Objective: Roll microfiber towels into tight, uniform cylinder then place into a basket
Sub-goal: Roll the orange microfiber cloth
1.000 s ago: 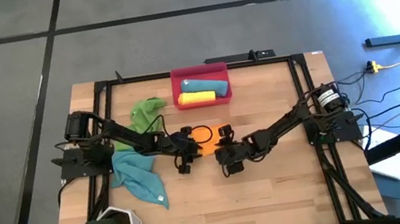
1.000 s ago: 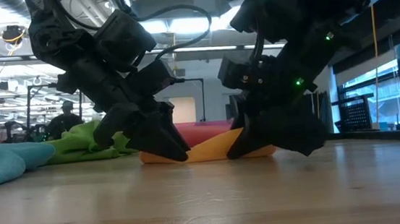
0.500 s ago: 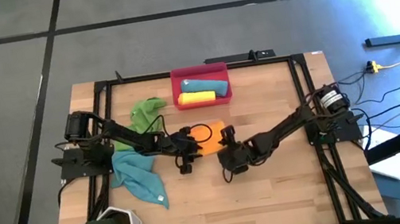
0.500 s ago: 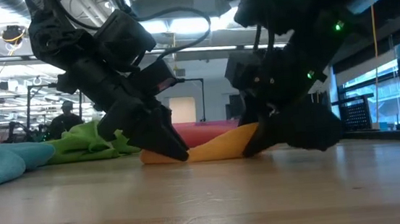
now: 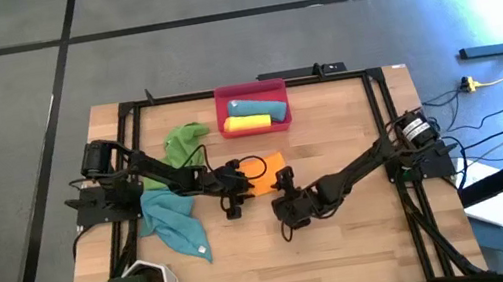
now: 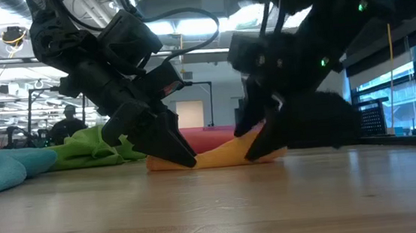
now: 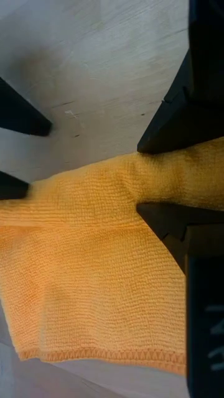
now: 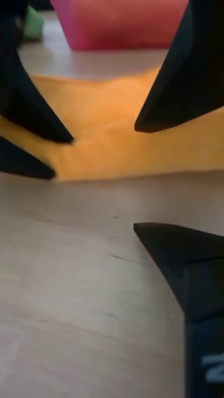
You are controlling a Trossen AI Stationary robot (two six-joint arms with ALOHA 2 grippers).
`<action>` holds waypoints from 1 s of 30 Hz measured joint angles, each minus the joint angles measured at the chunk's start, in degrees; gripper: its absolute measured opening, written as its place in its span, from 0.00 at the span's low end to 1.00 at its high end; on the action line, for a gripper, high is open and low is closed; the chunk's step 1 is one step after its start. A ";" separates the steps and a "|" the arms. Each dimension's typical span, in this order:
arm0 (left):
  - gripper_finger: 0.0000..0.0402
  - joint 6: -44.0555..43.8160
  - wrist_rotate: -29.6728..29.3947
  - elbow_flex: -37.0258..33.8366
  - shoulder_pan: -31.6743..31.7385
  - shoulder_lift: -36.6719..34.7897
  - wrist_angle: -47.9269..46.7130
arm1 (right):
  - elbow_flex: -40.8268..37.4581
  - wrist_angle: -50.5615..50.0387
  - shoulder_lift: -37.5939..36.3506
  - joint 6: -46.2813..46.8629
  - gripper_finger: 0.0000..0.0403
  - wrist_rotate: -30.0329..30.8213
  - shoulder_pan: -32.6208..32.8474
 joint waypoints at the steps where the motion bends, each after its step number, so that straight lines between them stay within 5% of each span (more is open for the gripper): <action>1: 0.33 0.00 0.00 0.00 0.00 0.00 0.01 | 0.00 -0.03 0.56 -0.02 0.61 -0.30 -0.31; 30: 0.33 0.04 1.58 0.00 0.02 -0.02 -0.07 | 0.09 1.47 2.46 -2.78 0.56 -1.60 -7.01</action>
